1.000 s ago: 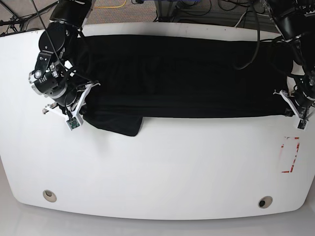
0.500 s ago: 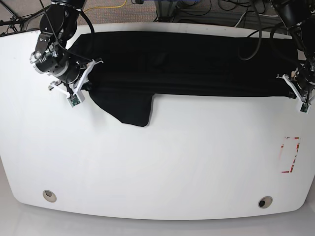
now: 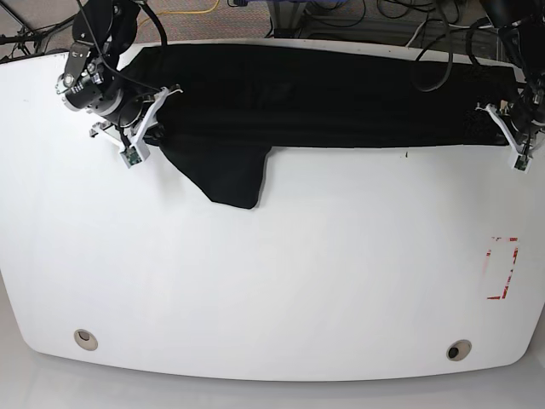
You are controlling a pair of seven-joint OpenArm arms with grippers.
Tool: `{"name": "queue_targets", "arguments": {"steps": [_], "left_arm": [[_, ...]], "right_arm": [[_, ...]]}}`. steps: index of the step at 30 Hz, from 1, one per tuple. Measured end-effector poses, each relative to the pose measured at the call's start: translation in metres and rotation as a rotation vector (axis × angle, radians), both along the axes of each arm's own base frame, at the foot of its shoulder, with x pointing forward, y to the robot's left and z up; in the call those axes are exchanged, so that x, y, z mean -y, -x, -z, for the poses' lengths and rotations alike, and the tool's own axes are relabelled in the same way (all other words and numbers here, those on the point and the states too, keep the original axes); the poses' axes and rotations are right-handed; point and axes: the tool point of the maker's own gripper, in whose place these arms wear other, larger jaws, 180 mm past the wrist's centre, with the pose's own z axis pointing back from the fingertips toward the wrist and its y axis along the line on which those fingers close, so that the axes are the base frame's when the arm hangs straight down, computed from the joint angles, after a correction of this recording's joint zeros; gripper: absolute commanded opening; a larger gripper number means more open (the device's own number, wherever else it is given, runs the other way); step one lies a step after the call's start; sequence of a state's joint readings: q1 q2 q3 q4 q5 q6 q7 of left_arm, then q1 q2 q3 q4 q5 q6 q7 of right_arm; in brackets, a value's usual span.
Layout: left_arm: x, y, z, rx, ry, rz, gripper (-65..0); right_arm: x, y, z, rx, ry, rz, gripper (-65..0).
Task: Fold the T-shirt properly
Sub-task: 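Lift the shirt edge with both grippers and fold it over the body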
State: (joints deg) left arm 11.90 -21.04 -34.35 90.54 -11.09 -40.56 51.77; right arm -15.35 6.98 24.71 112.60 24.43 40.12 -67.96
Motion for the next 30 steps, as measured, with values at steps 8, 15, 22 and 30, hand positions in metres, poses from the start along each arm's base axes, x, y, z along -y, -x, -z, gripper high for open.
{"name": "queue_targets", "arguments": {"steps": [8,15,22,30], "left_arm": [[-0.003,0.014,0.007,-0.038,-0.009,-0.003,-37.1],[0.001,0.017,0.012,-0.063,-0.013,0.014,-28.2],[0.007,0.015,0.004,-0.073,-0.036,0.031,-28.1],[0.034,-0.017,-0.055,0.059,-0.047,0.106,-28.2]], "right_arm": [[0.001,0.006,0.004,-0.018,0.004,0.0,-46.0],[0.002,0.006,0.003,-0.017,0.005,0.005,-17.6],[0.005,-0.001,-0.011,0.038,0.003,0.018,-16.2],[-0.005,-0.02,-0.042,0.175,-0.184,0.046,-16.2]]}}
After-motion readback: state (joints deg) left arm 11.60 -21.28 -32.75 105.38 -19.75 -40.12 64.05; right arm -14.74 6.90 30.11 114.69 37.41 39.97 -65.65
